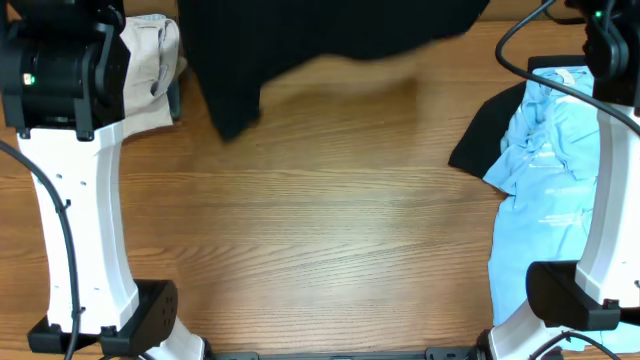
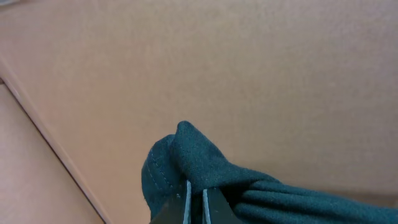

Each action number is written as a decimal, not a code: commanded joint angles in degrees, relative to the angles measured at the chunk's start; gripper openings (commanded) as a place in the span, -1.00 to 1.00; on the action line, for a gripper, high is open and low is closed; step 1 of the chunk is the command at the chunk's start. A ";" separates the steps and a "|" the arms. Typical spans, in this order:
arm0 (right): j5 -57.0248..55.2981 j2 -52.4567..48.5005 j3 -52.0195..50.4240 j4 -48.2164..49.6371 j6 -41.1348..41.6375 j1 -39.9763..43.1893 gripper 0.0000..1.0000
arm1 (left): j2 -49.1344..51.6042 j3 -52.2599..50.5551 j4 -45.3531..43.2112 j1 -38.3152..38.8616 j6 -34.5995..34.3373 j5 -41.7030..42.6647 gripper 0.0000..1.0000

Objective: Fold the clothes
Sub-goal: 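Lift the t-shirt with both grippers and shake it out, then swing the held t-shirt forward and lay it flat on the table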

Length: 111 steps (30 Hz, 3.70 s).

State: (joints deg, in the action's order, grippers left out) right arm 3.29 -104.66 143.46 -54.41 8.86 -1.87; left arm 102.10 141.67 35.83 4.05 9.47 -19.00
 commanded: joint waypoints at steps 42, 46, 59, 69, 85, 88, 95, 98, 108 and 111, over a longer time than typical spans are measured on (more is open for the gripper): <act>-1.70 15.82 -11.02 -25.57 -0.35 3.13 -0.92 | -10.38 1.01 47.95 -4.44 -18.34 1.84 -0.92; -5.35 23.96 -11.02 -25.38 -0.37 3.13 -0.92 | -17.25 1.01 43.67 -4.46 -16.48 1.79 -0.92; -8.81 28.46 -11.02 -18.43 -1.86 3.13 -0.92 | -18.99 1.01 34.56 -4.46 -11.13 -3.15 -0.92; -8.83 14.62 -11.02 -3.02 -6.21 3.65 -0.92 | -5.70 1.01 21.35 -4.92 -4.63 -10.36 -0.92; -2.78 9.22 -9.16 6.88 -7.80 10.91 -0.93 | -2.91 1.31 3.32 -5.53 1.05 -8.22 -0.92; -0.52 5.62 -9.27 -0.20 -7.37 10.84 -0.92 | -1.25 1.05 12.13 -5.53 0.94 -4.52 -0.91; 5.42 -4.39 -14.25 -8.96 -5.49 10.60 -0.92 | 9.18 0.87 31.98 -5.53 -7.58 -1.90 -0.92; 5.38 -6.36 -18.01 -9.51 -4.87 10.62 -0.92 | 14.38 0.87 39.41 -5.53 -12.02 -1.16 -0.91; 5.42 -4.22 -21.24 -18.29 -4.11 10.88 -0.92 | 17.31 0.90 54.36 -5.53 -20.11 4.57 -0.91; 5.57 -2.12 -21.24 -21.90 -2.60 10.88 -0.92 | 15.76 0.90 59.41 -5.53 -20.90 5.33 -0.91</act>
State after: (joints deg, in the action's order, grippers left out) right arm 15.42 -111.35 121.01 -75.96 4.54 5.96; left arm 121.86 141.25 92.97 1.72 -8.10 -8.34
